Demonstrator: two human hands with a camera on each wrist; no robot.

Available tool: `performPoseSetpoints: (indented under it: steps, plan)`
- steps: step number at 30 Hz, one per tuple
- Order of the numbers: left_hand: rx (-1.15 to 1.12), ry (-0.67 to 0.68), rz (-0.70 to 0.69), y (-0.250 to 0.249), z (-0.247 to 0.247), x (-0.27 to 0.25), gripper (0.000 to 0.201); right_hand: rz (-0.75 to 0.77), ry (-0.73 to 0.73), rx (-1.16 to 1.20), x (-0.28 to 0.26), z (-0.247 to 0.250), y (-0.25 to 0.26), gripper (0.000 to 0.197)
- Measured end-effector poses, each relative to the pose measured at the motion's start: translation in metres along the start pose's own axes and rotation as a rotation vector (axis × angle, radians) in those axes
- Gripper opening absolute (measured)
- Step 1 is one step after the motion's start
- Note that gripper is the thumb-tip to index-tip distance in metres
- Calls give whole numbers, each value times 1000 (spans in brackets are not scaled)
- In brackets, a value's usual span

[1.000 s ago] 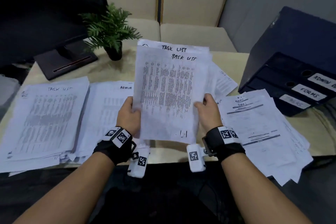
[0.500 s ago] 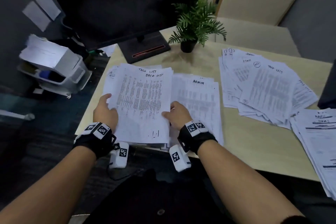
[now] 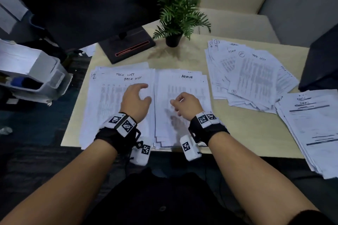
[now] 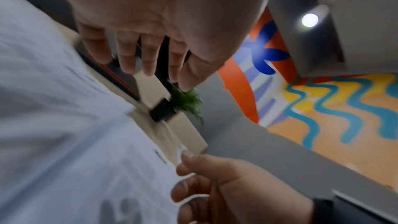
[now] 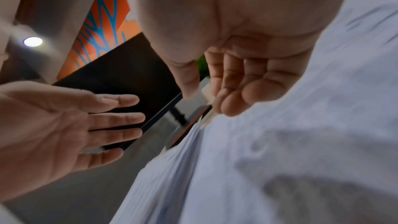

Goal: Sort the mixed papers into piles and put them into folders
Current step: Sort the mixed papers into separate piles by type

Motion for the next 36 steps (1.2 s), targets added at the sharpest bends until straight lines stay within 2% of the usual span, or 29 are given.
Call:
performPoseSetpoints:
  steps: [6, 10, 14, 18, 22, 25, 27, 29, 32, 36]
  plan:
    - [-68, 198, -159, -92, -112, 23, 38, -88, -145, 43, 22, 116, -71, 17]
    - [-74, 281, -169, -131, -183, 33, 40, -153, -241, -3, 49, 190, -130, 18]
    - [-18, 324, -145, -156, -246, 45, 42, -208, -274, -62, 81, 250, -177, 19]
    - [76, 379, -94, -170, -307, 61, 46, -253, -313, -123, 116, 304, -209, 42]
    - [165, 482, -3, -166, -358, 74, 49, -335, -309, -117, 145, 329, -233, 54]
    - [215, 565, 72, -158, -381, 73, 56, -373, -294, -44, 161, 330, -245, 58]
    - [214, 562, 76, -160, -389, 73, 56, -404, -286, 46, 168, 332, -252, 55]
    - [210, 531, 75, -160, -389, 73, 53, -411, -263, 130, 174, 334, -253, 41]
    - [165, 491, 110, -155, -385, 73, 55, -272, -225, 244, 174, 341, -240, 23]
    - [-48, 227, 218, -140, -352, 84, 66, -74, -27, 547, 148, 342, -222, 20]
Point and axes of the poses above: each hand's wrist, its own x-axis towards the middle knuckle, its own z-axis out of the back of the hand, y = z × x, the point moved 10 cm from there along x, towards the middle knuckle, and after that the axes turned 13 degrees about -z, right-handed, at the moved point
